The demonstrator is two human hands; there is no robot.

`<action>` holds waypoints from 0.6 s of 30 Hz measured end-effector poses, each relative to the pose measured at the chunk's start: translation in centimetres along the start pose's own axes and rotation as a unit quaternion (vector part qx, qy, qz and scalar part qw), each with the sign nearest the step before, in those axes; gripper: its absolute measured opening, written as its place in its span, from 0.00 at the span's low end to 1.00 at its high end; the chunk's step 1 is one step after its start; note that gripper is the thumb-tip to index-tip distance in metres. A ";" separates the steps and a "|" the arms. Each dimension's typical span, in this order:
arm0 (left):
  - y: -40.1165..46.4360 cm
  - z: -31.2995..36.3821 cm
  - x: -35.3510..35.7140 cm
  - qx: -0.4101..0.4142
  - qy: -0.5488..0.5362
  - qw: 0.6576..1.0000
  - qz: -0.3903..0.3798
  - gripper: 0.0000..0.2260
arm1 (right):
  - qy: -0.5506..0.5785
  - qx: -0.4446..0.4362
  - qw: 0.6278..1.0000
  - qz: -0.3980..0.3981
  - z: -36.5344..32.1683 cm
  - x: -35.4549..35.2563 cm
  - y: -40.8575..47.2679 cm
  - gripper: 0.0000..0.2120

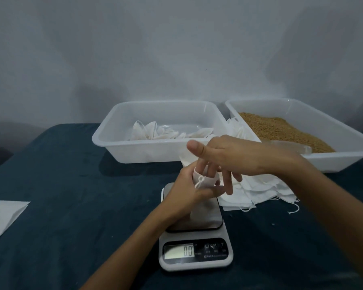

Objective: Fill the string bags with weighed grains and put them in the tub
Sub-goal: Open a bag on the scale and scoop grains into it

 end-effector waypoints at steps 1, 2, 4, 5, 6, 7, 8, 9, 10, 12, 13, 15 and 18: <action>0.0 0.1 0.1 -0.005 -0.008 1.000 -0.005 0.17 | 0.009 -0.007 1.000 0.008 0.0 -0.5 -0.1 0.47; 0.0 0.1 0.1 -0.008 -0.013 1.000 -0.011 0.18 | 0.022 -0.016 0.999 0.017 0.1 -1.0 -0.2 0.46; 0.0 0.2 0.1 -0.008 -0.019 1.000 -0.011 0.19 | 0.052 -0.030 0.997 0.044 0.6 -2.4 -0.5 0.45; 0.0 0.2 0.0 -0.006 -0.021 1.000 -0.007 0.19 | 0.068 -0.035 0.995 0.069 1.2 -3.3 -0.6 0.44; -0.1 0.2 -0.1 -0.006 -0.023 1.000 -0.002 0.19 | 0.082 -0.036 0.990 0.107 2.3 -4.4 -0.7 0.41; -0.1 0.1 -0.2 -0.007 -0.027 1.000 0.004 0.19 | 0.092 -0.030 0.983 0.154 3.7 -5.7 -0.6 0.36; -0.2 0.0 -0.3 -0.007 -0.032 0.999 0.011 0.20 | 0.091 -0.019 0.974 0.204 5.5 -7.0 -0.5 0.31; -0.1 0.0 -0.4 -0.006 -0.036 0.999 0.016 0.21 | 0.074 0.000 0.964 0.256 7.9 -8.3 -0.2 0.25; -0.1 0.0 -0.5 -0.003 -0.038 0.999 0.021 0.21 | 0.037 0.028 0.952 0.302 10.5 -9.7 0.2 0.20; 0.0 0.0 -0.7 0.004 -0.029 0.999 0.027 0.20 | -0.072 0.133 0.932 0.330 16.4 -11.7 1.4 0.15; 0.0 -0.1 -0.7 0.008 -0.019 0.999 0.031 0.19 | -0.122 0.203 0.923 0.304 19.3 -12.1 2.1 0.17; -0.1 -0.2 -0.9 0.013 -0.002 0.999 0.040 0.19 | -0.190 0.302 0.903 0.238 24.0 -12.3 3.0 0.26; 0.0 0.0 -0.9 0.016 -0.008 0.999 0.033 0.21 | -0.237 0.340 0.887 0.206 27.1 -12.3 3.7 0.23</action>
Point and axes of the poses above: each hand's wrist, its own y-axis towards the middle knuckle, its own x-axis out of the palm, z = x × y, the point moved 6 cm from there along y, towards the middle knuckle, and after that the axes turned 14 degrees about x, right-handed, at the moved point
